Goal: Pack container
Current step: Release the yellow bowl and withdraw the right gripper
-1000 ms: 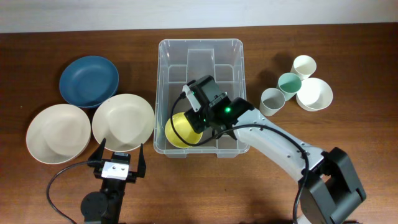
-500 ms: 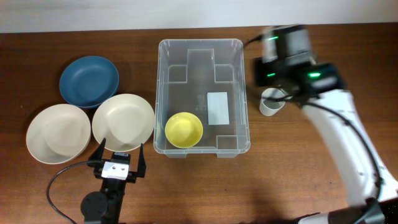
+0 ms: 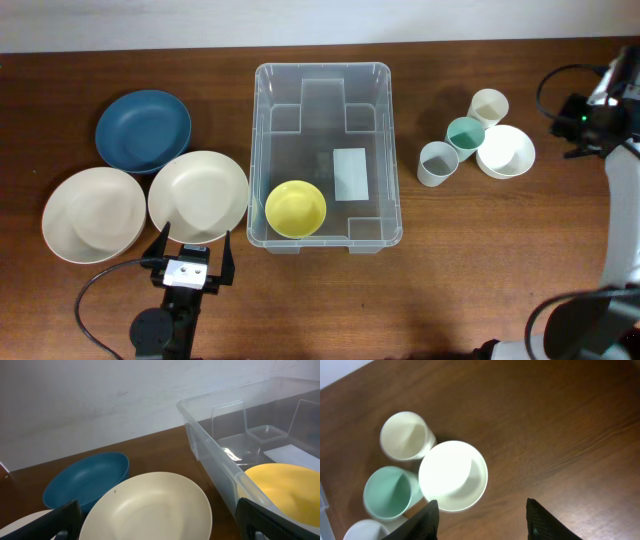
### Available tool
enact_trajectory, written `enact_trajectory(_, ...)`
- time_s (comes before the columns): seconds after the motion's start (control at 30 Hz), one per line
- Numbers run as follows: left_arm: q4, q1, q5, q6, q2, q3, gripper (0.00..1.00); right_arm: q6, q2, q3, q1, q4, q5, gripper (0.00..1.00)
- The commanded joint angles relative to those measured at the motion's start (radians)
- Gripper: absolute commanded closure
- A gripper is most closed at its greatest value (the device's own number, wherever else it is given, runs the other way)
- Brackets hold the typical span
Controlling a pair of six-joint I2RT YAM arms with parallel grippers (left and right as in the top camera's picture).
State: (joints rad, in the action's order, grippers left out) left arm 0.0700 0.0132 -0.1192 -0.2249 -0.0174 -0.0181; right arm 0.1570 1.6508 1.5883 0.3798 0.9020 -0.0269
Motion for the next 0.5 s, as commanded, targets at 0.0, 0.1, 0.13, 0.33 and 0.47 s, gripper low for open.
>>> enact_trajectory(0.0, -0.002, -0.004, 0.008, -0.016, 0.006, 0.009, 0.01, 0.013, 0.061, -0.06, 0.049, -0.04, 0.079, 0.47)
enact_trajectory(0.1, -0.002, -0.004, 0.008, -0.016, 0.006, 0.009, 0.0, 0.004, 0.092, -0.112, 0.055, -0.114, 0.08, 0.44)
enact_trajectory(0.13, -0.002, -0.004, 0.008, -0.016, 0.006, 0.009, 0.0, 0.004, 0.103, -0.13, 0.053, -0.143, 0.08, 0.44)
enact_trajectory(0.33, -0.002, -0.004, 0.008, -0.016, 0.006, 0.009, 0.01, 0.0, 0.139, -0.248, 0.053, -0.318, 0.084, 0.43)
enact_trajectory(0.47, -0.002, -0.004, 0.008, -0.016, 0.006, 0.009, 0.0, -0.004, 0.153, -0.339, 0.053, -0.451, 0.095, 0.43)
